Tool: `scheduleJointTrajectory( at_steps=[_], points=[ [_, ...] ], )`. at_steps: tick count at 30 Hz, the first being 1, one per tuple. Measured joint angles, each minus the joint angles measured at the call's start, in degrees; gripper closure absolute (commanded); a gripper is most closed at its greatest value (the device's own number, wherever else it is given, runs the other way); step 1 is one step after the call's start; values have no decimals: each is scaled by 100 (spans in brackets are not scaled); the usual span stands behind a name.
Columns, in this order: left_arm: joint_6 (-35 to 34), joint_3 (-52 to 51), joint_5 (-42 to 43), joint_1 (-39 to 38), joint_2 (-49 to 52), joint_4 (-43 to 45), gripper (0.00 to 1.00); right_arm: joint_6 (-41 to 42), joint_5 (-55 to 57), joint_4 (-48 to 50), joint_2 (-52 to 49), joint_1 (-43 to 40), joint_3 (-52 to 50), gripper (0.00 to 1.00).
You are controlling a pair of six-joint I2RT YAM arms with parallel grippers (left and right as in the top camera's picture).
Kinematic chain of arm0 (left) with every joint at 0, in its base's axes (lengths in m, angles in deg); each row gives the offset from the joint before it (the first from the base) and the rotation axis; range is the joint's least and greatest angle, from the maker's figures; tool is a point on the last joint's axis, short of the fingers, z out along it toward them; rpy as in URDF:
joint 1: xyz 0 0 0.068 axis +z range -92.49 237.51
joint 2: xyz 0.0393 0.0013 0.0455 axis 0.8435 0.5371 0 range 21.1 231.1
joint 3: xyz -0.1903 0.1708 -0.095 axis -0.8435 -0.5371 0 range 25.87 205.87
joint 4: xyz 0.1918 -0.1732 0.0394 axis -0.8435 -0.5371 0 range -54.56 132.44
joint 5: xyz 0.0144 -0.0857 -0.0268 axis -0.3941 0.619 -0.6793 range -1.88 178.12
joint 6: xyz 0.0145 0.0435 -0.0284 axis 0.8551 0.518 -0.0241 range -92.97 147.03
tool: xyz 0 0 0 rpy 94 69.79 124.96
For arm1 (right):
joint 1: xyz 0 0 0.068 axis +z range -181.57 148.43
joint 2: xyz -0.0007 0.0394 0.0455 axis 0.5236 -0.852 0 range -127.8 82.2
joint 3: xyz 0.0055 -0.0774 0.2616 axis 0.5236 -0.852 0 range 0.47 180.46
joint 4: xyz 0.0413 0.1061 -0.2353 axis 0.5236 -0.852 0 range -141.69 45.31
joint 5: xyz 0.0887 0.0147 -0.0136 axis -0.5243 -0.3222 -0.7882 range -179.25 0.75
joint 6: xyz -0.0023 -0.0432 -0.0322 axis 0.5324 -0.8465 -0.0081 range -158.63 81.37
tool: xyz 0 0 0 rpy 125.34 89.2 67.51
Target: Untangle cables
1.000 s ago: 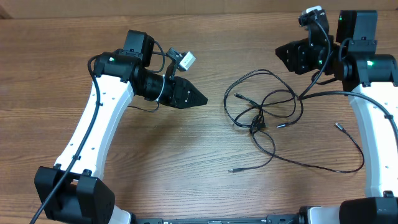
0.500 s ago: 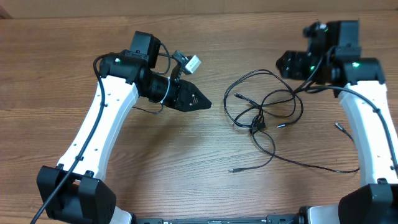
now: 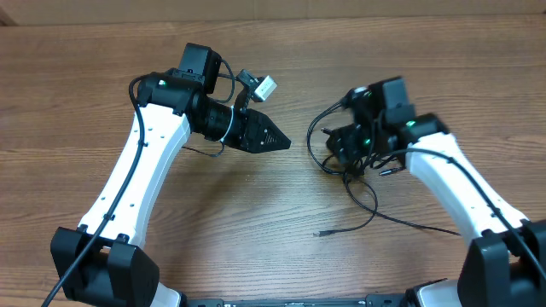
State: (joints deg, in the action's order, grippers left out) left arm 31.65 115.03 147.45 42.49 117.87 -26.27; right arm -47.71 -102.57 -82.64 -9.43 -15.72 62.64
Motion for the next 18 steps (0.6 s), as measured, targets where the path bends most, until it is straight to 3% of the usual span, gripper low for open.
scheduleJointTrajectory(
  at_steps=[7, 9, 10, 11, 18],
  points=[
    [-153, 0, 2, 0, 0, -2, 76, -507, 0, 815, -299, 192, -782, 27],
    [-170, 0, 2, 0, 0, -2, 76, -590, 4, 944, -407, 190, -916, 47],
    [-170, 0, 2, 0, 0, 0, 76, -649, 4, 1005, -474, 192, -960, 67],
    [-170, 0, 2, 0, 0, -2, 76, -656, 2, 1032, -546, 192, -984, 96],
    [-170, 0, 2, 0, 0, -2, 76, -531, -81, 1154, -914, 188, -1014, 96]
  ],
)
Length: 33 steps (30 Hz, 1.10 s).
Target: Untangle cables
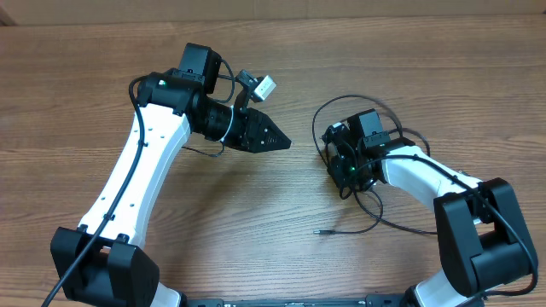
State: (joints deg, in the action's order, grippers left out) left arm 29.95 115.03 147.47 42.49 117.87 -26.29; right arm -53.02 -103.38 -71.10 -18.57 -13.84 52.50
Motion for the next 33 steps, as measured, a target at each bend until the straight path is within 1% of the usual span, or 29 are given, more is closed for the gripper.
scheduleJointTrajectory(
  at_steps=[7, 12, 18, 26, 33],
  points=[
    [0, 0, 0, 0, 0, 7, 76, 116, -22, -260, 0, 0, 260, 96],
    [-2, 0, -2, 0, 0, 26, 76, 240, -417, -428, 157, 0, 931, 96],
    [-2, 0, -2, 0, 0, 26, 76, 531, -774, -420, 654, 0, 1794, 96],
    [0, 0, -11, -2, 0, 109, 75, 839, -949, -452, 817, 2, 2522, 96],
    [-2, 0, -433, -197, 0, 170, 75, 1303, -1272, -446, 820, 2, 3134, 96]
  ],
)
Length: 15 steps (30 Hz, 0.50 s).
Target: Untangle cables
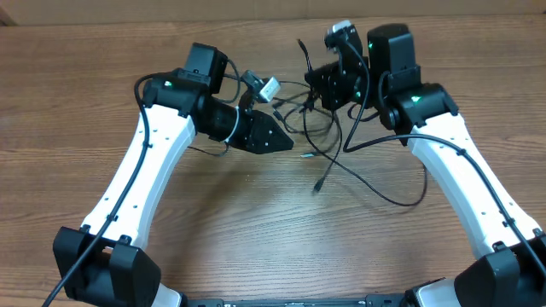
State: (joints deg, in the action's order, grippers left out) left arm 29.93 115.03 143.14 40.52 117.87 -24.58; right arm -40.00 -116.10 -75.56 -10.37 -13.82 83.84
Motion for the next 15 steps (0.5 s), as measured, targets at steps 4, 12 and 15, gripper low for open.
scheduleJointTrajectory(
  at_steps=[4, 12, 15],
  points=[
    [0, 0, -372, -68, 0, 37, 75, 245, -234, 0, 0, 0, 238, 96],
    [0, 0, -828, -83, 0, 109, 72, 597, -778, -2, 0, 2, 494, 96],
    [-11, 0, -1250, -83, 0, 114, 71, 658, -935, -31, 0, 0, 535, 96]
  ],
)
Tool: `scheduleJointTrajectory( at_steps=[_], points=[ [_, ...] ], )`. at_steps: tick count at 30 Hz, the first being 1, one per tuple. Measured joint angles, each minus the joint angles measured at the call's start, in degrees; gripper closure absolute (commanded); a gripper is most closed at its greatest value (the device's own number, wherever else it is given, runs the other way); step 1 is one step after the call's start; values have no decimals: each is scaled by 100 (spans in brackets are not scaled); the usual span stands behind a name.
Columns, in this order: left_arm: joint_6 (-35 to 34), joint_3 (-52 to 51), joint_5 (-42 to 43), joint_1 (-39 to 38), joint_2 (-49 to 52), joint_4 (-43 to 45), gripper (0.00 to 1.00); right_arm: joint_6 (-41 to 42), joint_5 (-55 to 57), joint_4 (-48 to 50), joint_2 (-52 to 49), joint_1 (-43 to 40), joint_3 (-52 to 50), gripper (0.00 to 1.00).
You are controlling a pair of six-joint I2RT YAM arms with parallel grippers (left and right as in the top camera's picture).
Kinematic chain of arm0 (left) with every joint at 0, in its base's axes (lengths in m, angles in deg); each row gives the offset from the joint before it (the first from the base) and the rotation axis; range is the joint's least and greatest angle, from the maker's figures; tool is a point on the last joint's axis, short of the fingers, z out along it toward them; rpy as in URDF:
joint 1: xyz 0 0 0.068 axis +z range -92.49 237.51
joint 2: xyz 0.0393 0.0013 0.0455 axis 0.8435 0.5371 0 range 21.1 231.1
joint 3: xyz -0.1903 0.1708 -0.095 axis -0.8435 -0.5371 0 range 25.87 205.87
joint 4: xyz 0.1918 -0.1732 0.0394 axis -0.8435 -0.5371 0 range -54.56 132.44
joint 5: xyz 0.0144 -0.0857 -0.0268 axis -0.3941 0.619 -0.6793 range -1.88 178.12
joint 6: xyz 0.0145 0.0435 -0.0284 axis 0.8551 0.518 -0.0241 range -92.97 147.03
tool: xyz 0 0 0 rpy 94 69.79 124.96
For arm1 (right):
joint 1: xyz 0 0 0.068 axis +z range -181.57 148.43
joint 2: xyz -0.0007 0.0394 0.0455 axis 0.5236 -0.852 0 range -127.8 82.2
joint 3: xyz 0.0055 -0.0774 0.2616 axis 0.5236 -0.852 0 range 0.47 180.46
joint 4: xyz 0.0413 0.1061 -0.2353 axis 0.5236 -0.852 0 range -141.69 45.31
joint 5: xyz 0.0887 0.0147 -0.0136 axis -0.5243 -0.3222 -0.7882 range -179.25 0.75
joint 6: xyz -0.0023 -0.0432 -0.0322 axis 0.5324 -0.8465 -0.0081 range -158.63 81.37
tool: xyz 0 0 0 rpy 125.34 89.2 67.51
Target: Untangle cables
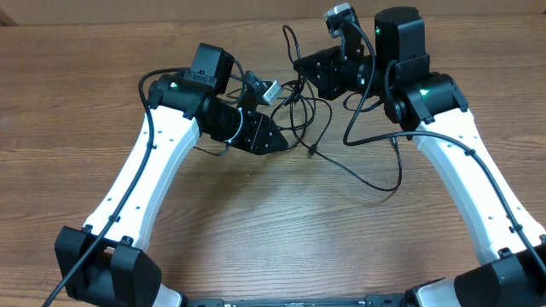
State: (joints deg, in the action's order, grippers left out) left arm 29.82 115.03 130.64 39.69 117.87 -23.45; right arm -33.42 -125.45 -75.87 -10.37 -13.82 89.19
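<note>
A tangle of thin black cables point(317, 119) hangs at the far middle of the wooden table, held up by my right gripper point(301, 67), which is shut on the bundle's top. One strand loops down to the table at the right point(378, 175). A small plug end point(312, 152) dangles just right of my left gripper point(282, 143). The left gripper's black fingers come together in a point with nothing seen between them, and it sits beside the hanging strands at their left.
The brown wooden table point(256, 239) runs across the whole view. The two white arms reach in from their black bases at the near edge point(102, 269). A tan strip point(128, 10) lies along the far edge.
My right gripper has shifted a little farther left and away with the cable bundle, drawing the strands up against the left gripper's tip. The left arm has edged slightly right.
The cable tangle first lay on the table at the right with my right gripper down on it, then pressed low over it. Then the bundle was lifted and carried to the far middle. Now it hangs beside my left gripper, which has barely moved.
</note>
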Motion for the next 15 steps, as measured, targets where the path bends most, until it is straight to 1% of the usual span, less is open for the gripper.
scheduleJointTrajectory(
  at_steps=[3, 6, 9, 15],
  points=[
    [-122, 0, -702, 0, 0, 44, 71, 31, -81, -81, 0, 0, 20, 96],
    [-212, 0, -1121, 0, 0, 79, 71, 39, -83, -175, 0, 0, 20, 96],
    [-289, 2, -1340, 0, 0, 216, 70, 42, -85, -212, 0, 0, 22, 96],
    [-376, 7, -1495, -2, -94, 951, 66, 57, -153, -295, 0, 2, 20, 96]
  ],
)
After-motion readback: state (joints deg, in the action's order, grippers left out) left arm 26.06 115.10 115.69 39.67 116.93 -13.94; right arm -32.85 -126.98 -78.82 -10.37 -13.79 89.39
